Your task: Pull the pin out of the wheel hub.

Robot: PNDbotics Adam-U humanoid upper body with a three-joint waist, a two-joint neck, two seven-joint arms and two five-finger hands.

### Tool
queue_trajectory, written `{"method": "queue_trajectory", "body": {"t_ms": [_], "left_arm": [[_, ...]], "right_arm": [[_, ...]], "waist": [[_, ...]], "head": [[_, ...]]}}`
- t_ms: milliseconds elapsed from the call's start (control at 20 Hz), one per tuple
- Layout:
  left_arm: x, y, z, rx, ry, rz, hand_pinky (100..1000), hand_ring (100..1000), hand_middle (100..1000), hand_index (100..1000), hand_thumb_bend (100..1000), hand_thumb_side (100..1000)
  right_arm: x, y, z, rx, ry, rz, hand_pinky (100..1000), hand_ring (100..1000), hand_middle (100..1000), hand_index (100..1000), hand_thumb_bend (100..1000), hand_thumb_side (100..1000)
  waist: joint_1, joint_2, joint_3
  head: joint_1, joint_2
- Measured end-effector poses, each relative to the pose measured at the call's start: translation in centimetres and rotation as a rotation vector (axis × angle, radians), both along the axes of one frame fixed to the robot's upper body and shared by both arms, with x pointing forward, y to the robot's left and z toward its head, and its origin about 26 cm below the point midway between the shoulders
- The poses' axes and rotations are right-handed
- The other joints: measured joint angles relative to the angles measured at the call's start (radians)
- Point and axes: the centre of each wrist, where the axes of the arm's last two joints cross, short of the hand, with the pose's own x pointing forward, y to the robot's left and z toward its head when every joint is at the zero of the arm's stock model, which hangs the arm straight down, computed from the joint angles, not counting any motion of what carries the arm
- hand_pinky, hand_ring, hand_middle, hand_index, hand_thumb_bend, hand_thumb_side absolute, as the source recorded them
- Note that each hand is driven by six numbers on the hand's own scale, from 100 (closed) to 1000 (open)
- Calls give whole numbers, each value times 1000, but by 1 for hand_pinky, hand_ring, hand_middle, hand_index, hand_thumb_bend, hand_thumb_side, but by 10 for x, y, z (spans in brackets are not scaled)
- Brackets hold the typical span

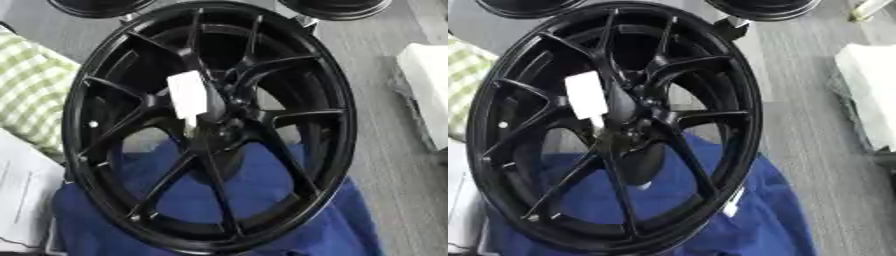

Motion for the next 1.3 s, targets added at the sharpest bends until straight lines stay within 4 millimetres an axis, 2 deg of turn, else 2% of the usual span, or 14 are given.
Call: {"method": "queue_trajectory", "body": {"t_ms": [50, 200, 300, 350, 450, 500, 550, 600, 650, 900, 1050, 1100, 1300], "left_arm": [[0, 0, 0, -1, 0, 2, 719, 612, 542, 730, 112, 705], [-1, 3, -1, -5, -1, 15, 720, 612, 542, 731, 111, 703], [-1, 3, -1, -7, -3, 19, 720, 612, 543, 731, 112, 702], [-1, 4, -1, -8, -5, 22, 720, 612, 543, 731, 111, 703], [-1, 4, 0, -8, -6, 26, 721, 612, 543, 732, 111, 703], [-1, 5, -1, -8, -6, 26, 721, 612, 543, 732, 111, 703], [-1, 5, -1, -8, -6, 26, 721, 612, 543, 732, 111, 704], [-1, 5, -1, -8, -5, 26, 722, 613, 543, 732, 111, 704], [-1, 5, -1, -8, -5, 26, 722, 613, 543, 732, 109, 705], [0, 4, -1, -4, -1, 17, 724, 613, 544, 733, 110, 705], [1, 2, 0, 1, 1, 6, 725, 614, 544, 734, 109, 705], [1, 1, 0, 3, 0, 2, 725, 614, 544, 734, 109, 705], [1, 0, 1, 6, -1, -6, 726, 614, 545, 734, 108, 705]], "right_arm": [[-2, -6, -6, 12, -3, -22, 899, 669, 476, 670, 100, 100], [-10, -26, -29, 63, -4, -106, 914, 709, 537, 723, 100, 100], [-17, -43, -54, 120, 10, -185, 925, 740, 588, 759, 109, 100], [-21, -50, -68, 147, 15, -218, 938, 779, 679, 807, 158, 100], [-29, -58, -92, 185, 17, -267, 952, 817, 747, 858, 171, 100], [-34, -61, -104, 199, 18, -287, 953, 819, 749, 859, 171, 100], [-38, -63, -116, 211, 19, -303, 964, 834, 772, 881, 128, 293], [-43, -63, -127, 220, 17, -314, 967, 838, 779, 889, 117, 319], [-48, -63, -135, 226, 10, -323, 973, 844, 786, 901, 100, 415], [-74, -55, -163, 229, -37, -362, 983, 854, 802, 919, 100, 404], [-94, -51, -176, 240, -63, -403, 985, 858, 806, 918, 100, 327], [-99, -50, -179, 244, -76, -418, 985, 857, 804, 917, 100, 328], [-102, -41, -181, 267, -136, -442, 976, 822, 753, 880, 100, 260]], "waist": [[1, 0, 0], [13, 0, -25], [23, 0, -32], [24, 0, -31], [22, -1, -32], [22, -1, -32], [22, -1, -31], [22, -1, -30], [21, -1, -26], [16, -6, -6], [14, -7, 11], [13, -7, 14], [12, -8, 17]], "head": [[4, 0], [30, -1], [44, -1], [48, -1], [55, -1], [56, -2], [57, -3], [57, -3], [57, -3], [47, -3], [32, -2], [28, -1], [19, 0]]}}
